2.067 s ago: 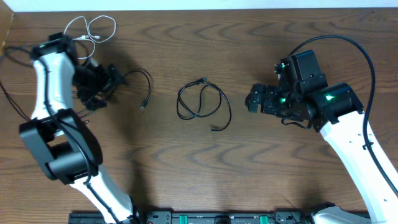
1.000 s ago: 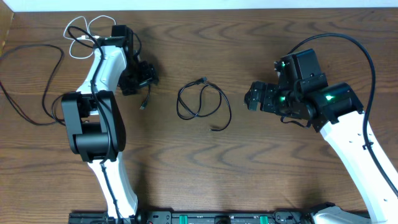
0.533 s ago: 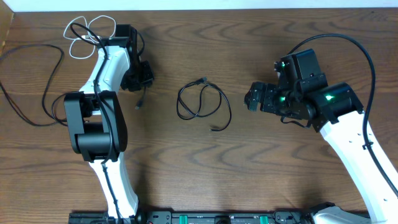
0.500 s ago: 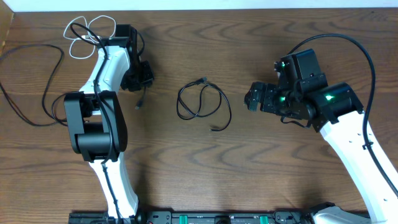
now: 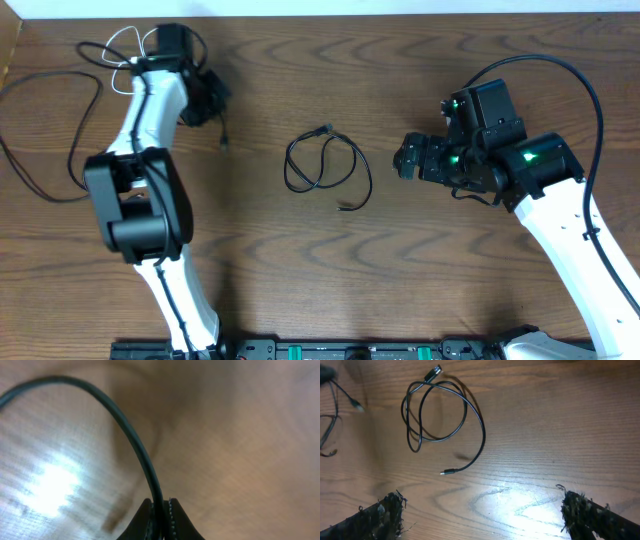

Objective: Untangle cables

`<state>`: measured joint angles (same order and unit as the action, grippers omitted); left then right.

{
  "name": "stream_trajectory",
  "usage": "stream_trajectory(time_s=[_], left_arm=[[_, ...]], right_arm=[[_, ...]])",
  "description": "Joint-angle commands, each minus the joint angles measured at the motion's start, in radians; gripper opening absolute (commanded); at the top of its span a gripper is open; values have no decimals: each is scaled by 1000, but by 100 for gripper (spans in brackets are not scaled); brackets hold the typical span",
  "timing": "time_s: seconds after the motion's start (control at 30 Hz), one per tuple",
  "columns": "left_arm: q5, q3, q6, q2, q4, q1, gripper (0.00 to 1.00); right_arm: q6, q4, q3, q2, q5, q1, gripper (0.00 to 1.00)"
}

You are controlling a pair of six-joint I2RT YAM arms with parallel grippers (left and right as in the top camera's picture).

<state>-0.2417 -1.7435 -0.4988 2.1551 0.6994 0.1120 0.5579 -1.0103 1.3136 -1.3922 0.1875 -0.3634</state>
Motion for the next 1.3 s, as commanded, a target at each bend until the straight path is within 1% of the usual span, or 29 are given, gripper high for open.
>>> stream_trajectory(time_s=[0.0,0.07,0.13,0.23,0.33,0.4,0.47,0.57,0.63,0.7,0.8,0.83,0.87,0.93,1.0,1.03,1.1,1.2,1.27], left_arm=[[-149,-33,-83,-73,-60,32,8],[-194,-33,-85,-79,-107,42,8],[-227,-33,-115,-80,-150,43,7],[-282,-33,-175,-80,-227,42,8],[-357,-33,-240,-80,-350,42,8],[-380,-33,-287,-80,-409,42,7],[-380,-33,-311,-80,-422,42,8],[-372,-32,-285,-79,-395,45,8],[-355,-32,-259,-79,-362,49,8],[-321,-32,-258,-79,-313,62,8],[-268,-32,-257,-79,-239,85,16],[-262,-32,-242,-79,-218,95,17],[-262,-32,-222,-79,-206,102,22],[-262,-32,-167,-79,-174,117,36],[-262,-32,-118,-79,-148,130,37],[-261,-32,-97,-79,-136,137,39],[-227,-32,-80,-79,-101,152,51],[-166,-32,-70,-79,-38,168,53],[-167,-32,-5,-79,-10,169,53]], right_arm=[[-14,-2,14,-1,6,-5,99],[-14,-1,14,-1,6,-5,99],[-14,0,14,-1,6,-5,99],[-14,1,14,-1,6,-5,99],[-14,0,14,-1,6,-5,99],[-14,0,14,-1,6,-5,99],[-14,0,14,-1,6,-5,99],[-14,-2,14,-1,6,-5,99],[-16,-3,13,-1,6,-5,99],[-18,-3,13,-1,6,-5,99],[-17,-3,13,-1,6,-5,99],[-17,-3,13,-1,6,-5,99],[-17,-3,13,-1,6,-5,99],[-17,-2,13,-1,6,-5,99],[-17,-1,13,-1,6,-5,99],[-17,0,13,-1,6,-5,99],[-17,0,13,-1,6,-5,99],[-17,-3,13,-1,6,-5,99],[-17,-2,13,-1,6,-5,99]])
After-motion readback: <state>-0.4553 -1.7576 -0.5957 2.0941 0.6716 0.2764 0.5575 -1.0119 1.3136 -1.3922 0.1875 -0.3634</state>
